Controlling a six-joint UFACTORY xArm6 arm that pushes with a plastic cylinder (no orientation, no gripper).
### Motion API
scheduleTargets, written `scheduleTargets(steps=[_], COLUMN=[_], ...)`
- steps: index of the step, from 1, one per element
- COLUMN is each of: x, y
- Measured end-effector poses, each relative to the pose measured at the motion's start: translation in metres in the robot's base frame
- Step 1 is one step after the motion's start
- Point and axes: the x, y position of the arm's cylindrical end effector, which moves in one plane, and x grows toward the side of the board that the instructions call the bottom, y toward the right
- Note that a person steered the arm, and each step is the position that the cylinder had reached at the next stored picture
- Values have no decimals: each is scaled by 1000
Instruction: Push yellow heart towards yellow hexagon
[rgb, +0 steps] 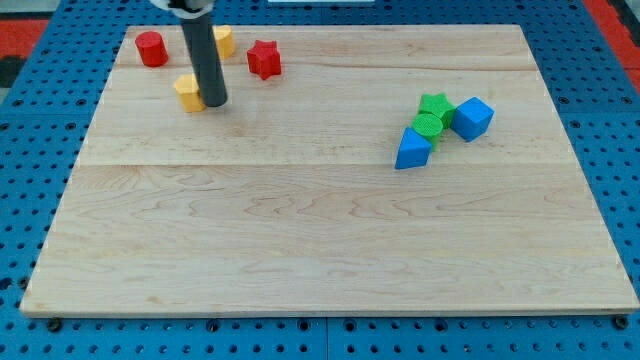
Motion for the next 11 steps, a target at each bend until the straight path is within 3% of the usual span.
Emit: scheduleTargets(steps=[1,2,3,4,8,9,10,11], x=[-8,-54,-101,-103,-64,-98,-150,-147], y=[66,119,113,53,12,68,83,27])
